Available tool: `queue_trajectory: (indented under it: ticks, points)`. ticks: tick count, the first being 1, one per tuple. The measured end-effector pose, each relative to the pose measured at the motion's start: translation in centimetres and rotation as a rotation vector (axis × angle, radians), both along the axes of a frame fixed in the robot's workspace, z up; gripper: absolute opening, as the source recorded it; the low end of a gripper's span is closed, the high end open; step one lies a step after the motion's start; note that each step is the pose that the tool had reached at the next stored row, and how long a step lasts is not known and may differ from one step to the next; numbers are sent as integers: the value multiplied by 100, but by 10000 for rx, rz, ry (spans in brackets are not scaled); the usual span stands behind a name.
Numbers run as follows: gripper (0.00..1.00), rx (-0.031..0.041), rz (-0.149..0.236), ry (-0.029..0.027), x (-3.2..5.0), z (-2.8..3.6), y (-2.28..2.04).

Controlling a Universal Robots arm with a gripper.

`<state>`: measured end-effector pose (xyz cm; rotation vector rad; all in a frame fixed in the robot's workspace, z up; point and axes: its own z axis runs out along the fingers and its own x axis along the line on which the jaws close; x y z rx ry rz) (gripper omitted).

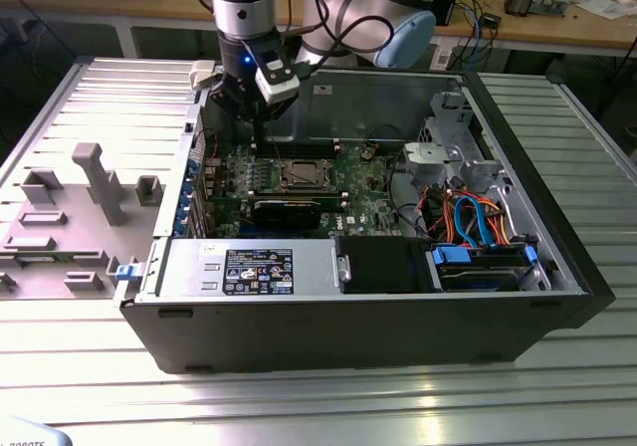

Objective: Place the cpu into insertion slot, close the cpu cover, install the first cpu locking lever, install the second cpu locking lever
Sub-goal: 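Install the first cpu locking lever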

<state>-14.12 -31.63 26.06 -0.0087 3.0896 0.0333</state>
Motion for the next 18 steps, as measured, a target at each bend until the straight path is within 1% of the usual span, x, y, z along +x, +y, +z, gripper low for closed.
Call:
queue_trajectory:
  ticks: [4, 11, 16, 18]
  points:
    - [11, 0, 21, 0, 5, -1, 29]
    - [11, -1, 23, -7, 70, -10, 77]
    - [11, -1, 23, -7, 159, -12, 86]
    - [11, -1, 23, -6, 180, -13, 86]
